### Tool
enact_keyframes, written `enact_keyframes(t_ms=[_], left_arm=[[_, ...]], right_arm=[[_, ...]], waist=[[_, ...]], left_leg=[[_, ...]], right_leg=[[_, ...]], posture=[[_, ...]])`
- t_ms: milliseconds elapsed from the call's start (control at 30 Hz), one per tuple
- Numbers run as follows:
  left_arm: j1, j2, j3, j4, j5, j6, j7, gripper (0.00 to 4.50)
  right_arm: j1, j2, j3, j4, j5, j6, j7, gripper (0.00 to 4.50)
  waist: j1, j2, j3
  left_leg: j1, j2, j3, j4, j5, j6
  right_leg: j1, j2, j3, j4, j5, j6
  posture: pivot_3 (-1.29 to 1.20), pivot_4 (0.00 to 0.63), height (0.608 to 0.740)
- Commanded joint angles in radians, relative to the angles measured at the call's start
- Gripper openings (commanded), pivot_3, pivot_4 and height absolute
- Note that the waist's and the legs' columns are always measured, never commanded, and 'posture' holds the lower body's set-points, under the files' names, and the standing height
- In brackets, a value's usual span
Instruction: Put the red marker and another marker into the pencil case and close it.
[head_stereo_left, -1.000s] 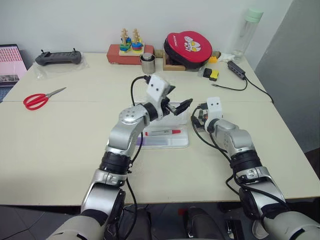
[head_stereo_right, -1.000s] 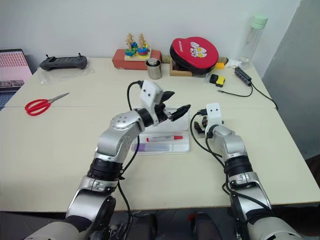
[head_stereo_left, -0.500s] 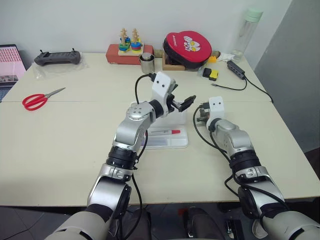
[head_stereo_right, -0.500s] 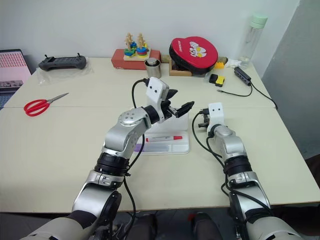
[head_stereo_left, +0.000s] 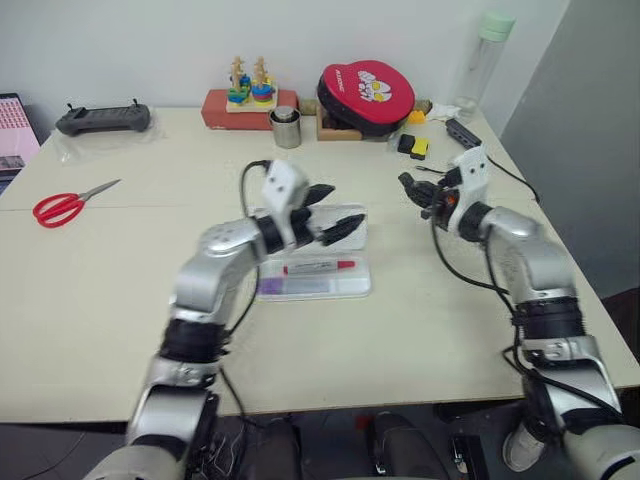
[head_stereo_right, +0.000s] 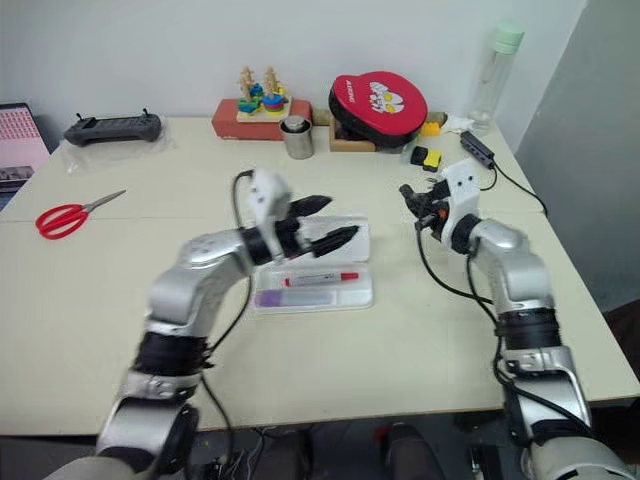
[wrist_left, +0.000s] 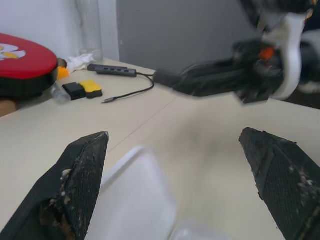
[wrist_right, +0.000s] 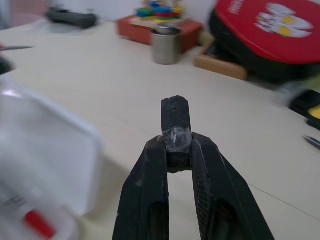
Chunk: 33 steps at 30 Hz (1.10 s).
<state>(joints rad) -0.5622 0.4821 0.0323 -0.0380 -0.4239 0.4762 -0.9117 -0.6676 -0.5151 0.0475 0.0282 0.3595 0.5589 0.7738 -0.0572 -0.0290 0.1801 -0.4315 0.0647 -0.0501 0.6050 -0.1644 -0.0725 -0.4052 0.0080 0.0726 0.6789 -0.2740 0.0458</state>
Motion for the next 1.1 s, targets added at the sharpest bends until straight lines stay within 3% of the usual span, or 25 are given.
enact_keyframes(t_ms=[33, 267, 567, 633, 667, 1000, 1100], left_arm=[[0.059, 0.117, 0.045, -0.074, -0.076, -0.016, -0.171, 4.50], [0.129, 0.234, 0.065, -0.073, -0.102, 0.007, -0.252, 4.50], [0.147, 0.244, 0.070, -0.097, -0.107, 0.017, -0.222, 4.50], [0.146, 0.239, 0.068, -0.098, -0.104, 0.020, -0.208, 4.50], [0.144, 0.237, 0.069, -0.099, -0.105, 0.021, -0.202, 4.50], [0.160, 0.231, 0.093, -0.121, -0.132, 0.051, -0.152, 4.50], [0.185, 0.230, 0.136, -0.140, -0.161, 0.078, -0.111, 4.50]], right_arm=[[0.029, -0.037, 0.123, -0.160, 0.041, 0.067, 0.151, 0.30], [0.009, 0.004, 0.275, -0.073, -0.093, 0.020, 0.143, 0.30], [0.012, 0.020, 0.329, 0.017, -0.159, -0.007, 0.182, 0.30], [0.014, 0.025, 0.323, 0.016, -0.161, -0.006, 0.184, 0.99], [0.014, 0.025, 0.321, 0.016, -0.163, -0.007, 0.185, 1.07], [-0.008, 0.053, 0.251, -0.014, -0.118, 0.018, 0.184, 3.48], [-0.061, 0.104, 0.174, -0.004, -0.045, 0.030, 0.180, 4.07]], waist=[[-0.002, 0.000, 0.000], [0.008, 0.000, 0.000], [0.011, -0.001, 0.000], [0.010, -0.001, 0.000], [0.009, -0.001, 0.000], [0.008, -0.001, 0.000], [0.007, -0.001, 0.000]], left_leg=[[0.000, 0.000, 0.000, 0.000, 0.000, 0.000], [0.000, 0.000, 0.000, 0.004, 0.000, 0.000], [0.000, 0.000, 0.001, 0.003, 0.000, 0.000], [0.000, 0.000, 0.001, 0.001, 0.000, 0.000], [0.000, 0.000, 0.000, 0.001, 0.000, 0.000], [0.000, 0.000, 0.000, 0.002, 0.000, 0.000], [0.000, 0.000, 0.000, 0.002, 0.000, 0.000]], right_leg=[[0.000, 0.000, 0.000, 0.000, 0.000, 0.000], [0.000, -0.001, 0.000, 0.000, -0.003, -0.004], [0.000, -0.001, 0.000, 0.000, -0.001, -0.001], [-0.001, -0.001, 0.000, 0.000, -0.002, -0.002], [-0.001, 0.000, 0.000, 0.000, -0.002, -0.002], [-0.001, 0.000, 0.000, 0.000, -0.001, -0.001], [-0.001, 0.000, 0.000, 0.000, -0.001, -0.001]], posture=[[0.00, 0.150, 0.740], [0.00, 0.150, 0.740], [0.00, 0.150, 0.740], [0.00, 0.150, 0.740], [0.00, 0.150, 0.740], [0.00, 0.150, 0.740], [0.00, 0.150, 0.740]])
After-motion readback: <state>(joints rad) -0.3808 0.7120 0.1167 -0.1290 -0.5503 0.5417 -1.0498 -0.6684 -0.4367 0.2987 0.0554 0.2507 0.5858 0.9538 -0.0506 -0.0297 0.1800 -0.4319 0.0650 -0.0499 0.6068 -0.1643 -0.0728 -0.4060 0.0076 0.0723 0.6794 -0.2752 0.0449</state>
